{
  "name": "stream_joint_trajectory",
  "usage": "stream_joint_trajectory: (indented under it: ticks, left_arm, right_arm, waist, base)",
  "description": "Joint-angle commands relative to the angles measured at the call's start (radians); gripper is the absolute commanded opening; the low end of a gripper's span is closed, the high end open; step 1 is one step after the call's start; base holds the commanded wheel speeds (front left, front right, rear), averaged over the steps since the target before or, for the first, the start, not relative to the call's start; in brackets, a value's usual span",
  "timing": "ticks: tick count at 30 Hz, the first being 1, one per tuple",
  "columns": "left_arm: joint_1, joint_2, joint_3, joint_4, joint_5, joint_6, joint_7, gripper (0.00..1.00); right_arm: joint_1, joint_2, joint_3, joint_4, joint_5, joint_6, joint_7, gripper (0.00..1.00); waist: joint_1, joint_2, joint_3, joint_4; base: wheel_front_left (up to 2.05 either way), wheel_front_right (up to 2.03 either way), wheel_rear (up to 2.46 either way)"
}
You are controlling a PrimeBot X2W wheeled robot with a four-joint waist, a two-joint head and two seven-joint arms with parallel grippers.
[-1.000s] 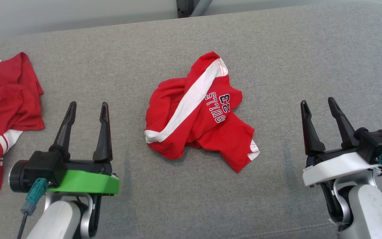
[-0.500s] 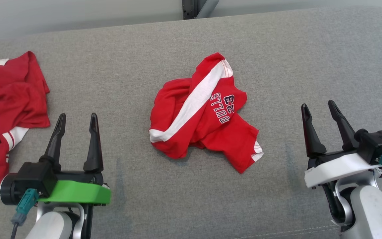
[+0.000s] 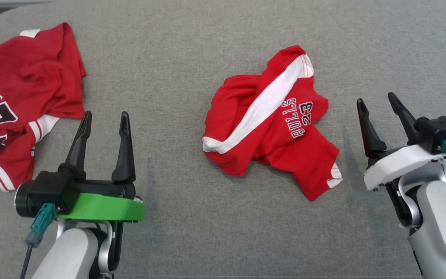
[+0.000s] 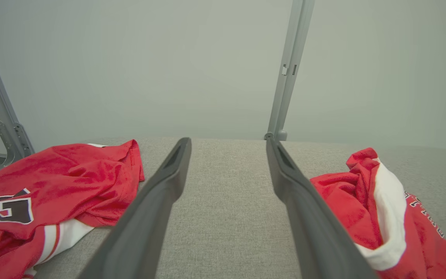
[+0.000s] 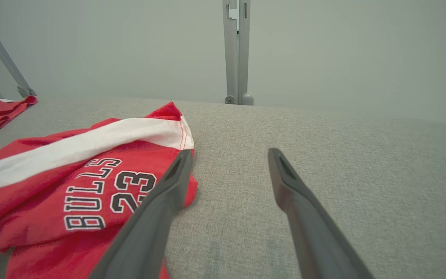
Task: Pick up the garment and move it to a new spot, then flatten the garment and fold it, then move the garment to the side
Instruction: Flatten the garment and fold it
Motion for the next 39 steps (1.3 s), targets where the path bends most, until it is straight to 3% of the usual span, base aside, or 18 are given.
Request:
stream_joint_trajectory:
  ticks: [1, 11, 12, 13, 14, 15, 20, 27, 34, 39]
  left_arm:
    - [-0.017, -0.006, 0.004, 0.003, 0.003, -0.002, -0.003, 1.00]
    - [-0.061, -0.053, 0.015, 0.033, 0.039, -0.036, -0.009, 1.00]
    - [-0.063, -0.057, 0.016, 0.035, 0.042, -0.037, -0.009, 1.00]
    - [-0.067, -0.061, 0.019, 0.038, 0.045, -0.042, -0.009, 1.00]
    - [-0.069, -0.063, 0.023, 0.041, 0.049, -0.046, -0.009, 1.00]
    - [-0.070, -0.065, 0.028, 0.042, 0.053, -0.047, -0.009, 1.00]
    - [-0.052, -0.074, 0.053, 0.045, 0.064, -0.055, -0.009, 1.00]
    - [-0.032, -0.067, 0.079, 0.039, 0.083, -0.061, -0.009, 1.00]
    - [-0.031, -0.057, 0.088, 0.041, 0.087, -0.060, -0.009, 1.00]
    - [-0.037, -0.051, 0.081, 0.035, 0.091, -0.060, -0.001, 1.00]
  right_arm:
    - [-0.021, -0.009, 0.008, 0.014, 0.005, -0.001, 0.002, 1.00]
    - [-0.194, -0.041, 0.154, 0.295, 0.058, -0.001, 0.018, 1.00]
    - [-0.207, -0.040, 0.169, 0.315, 0.066, -0.001, 0.017, 0.91]
    - [-0.217, -0.040, 0.184, 0.335, 0.075, -0.001, 0.016, 0.42]
    - [-0.222, -0.040, 0.196, 0.350, 0.086, -0.001, 0.013, 0.25]
    - [-0.226, -0.042, 0.204, 0.358, 0.094, -0.001, 0.003, 0.00]
    - [-0.263, -0.071, 0.211, 0.314, 0.114, -0.001, -0.066, 0.00]
    - [-0.259, -0.097, 0.155, 0.085, 0.070, -0.001, -0.061, 0.00]
    - [-0.100, -0.078, -0.054, -0.112, 0.025, -0.001, 0.031, 0.00]
    - [0.039, -0.018, -0.170, -0.101, 0.024, -0.001, 0.047, 0.00]
  waist:
    - [0.0000, 0.0000, 0.065, 0.064]
    - [0.0000, 0.0000, 0.129, 0.109]
    - [0.0000, 0.0000, 0.130, 0.109]
    - [0.0000, 0.0000, 0.131, 0.108]
    - [0.0000, 0.0000, 0.132, 0.106]
    - [0.0000, 0.0000, 0.132, 0.102]
    - [0.0000, 0.0000, 0.125, 0.069]
    - [0.0000, 0.0000, 0.111, -0.012]
    - [0.0000, 0.0000, 0.110, -0.070]
    - [0.0000, 0.0000, 0.121, -0.089]
  base:
    - [0.00, 0.00, 0.00]
    - [0.00, 0.00, 0.00]
    - [0.00, 0.00, 0.00]
    - [0.00, 0.00, 0.00]
    - [0.00, 0.00, 0.00]
    - [0.00, 0.00, 0.00]
    - [0.00, 0.00, 0.00]
    - [0.00, 0.00, 0.00]
    - [0.00, 0.00, 0.00]
    - [0.00, 0.00, 0.00]
